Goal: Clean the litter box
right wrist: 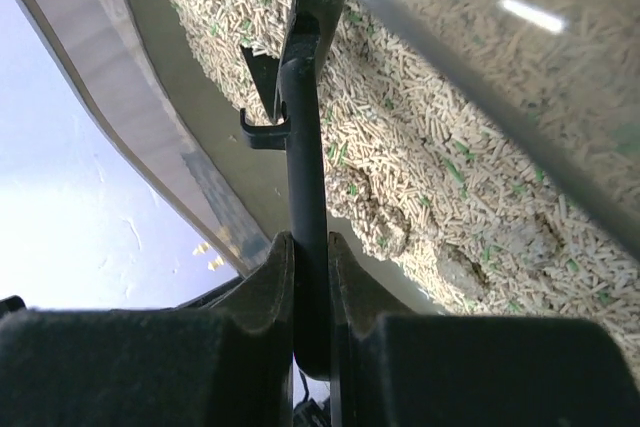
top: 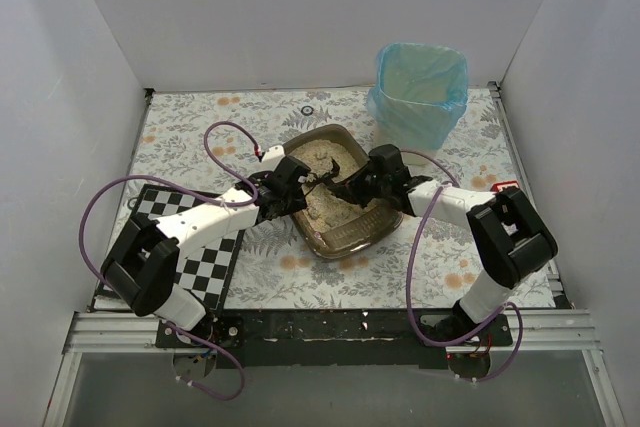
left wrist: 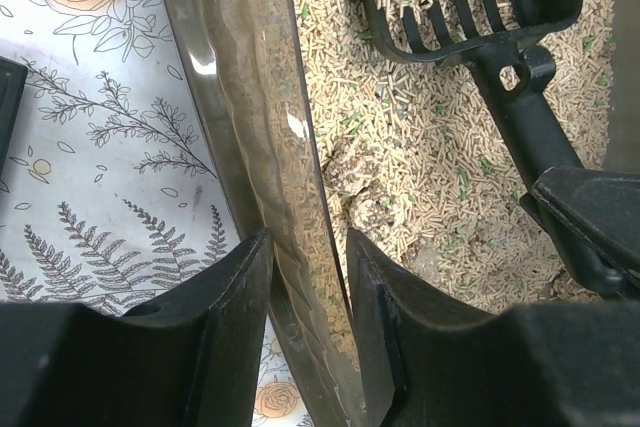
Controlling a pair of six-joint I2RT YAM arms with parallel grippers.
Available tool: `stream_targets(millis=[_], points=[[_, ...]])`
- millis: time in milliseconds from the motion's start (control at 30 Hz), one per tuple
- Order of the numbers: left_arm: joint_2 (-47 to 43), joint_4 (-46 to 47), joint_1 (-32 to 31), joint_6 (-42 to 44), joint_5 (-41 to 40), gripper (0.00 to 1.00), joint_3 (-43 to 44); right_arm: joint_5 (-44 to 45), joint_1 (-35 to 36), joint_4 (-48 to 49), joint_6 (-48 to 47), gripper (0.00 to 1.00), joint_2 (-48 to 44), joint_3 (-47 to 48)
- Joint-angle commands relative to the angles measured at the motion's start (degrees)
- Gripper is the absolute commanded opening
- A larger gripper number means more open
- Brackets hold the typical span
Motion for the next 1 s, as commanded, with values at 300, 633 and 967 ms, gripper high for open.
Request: stream_targets(millis=[300,633,967], points=[[5.55,-6.42,0.56,-0.1,0.99,0.34,-5.01,22.53,-2.21,23.55,-2.57,0.01,5.97,-12.6],[4.23,-5.27,0.56,-1.07,2.4,0.34,-5.54,22.44,-1.59,40.34,-12.67,0.01,0.52,-22.62],[2.74,-7.38,0.47,-3.35,0.73,0.35,-4.75,14.1,-1.59,47.74,-14.7,0.01,-2.47,-26.93]])
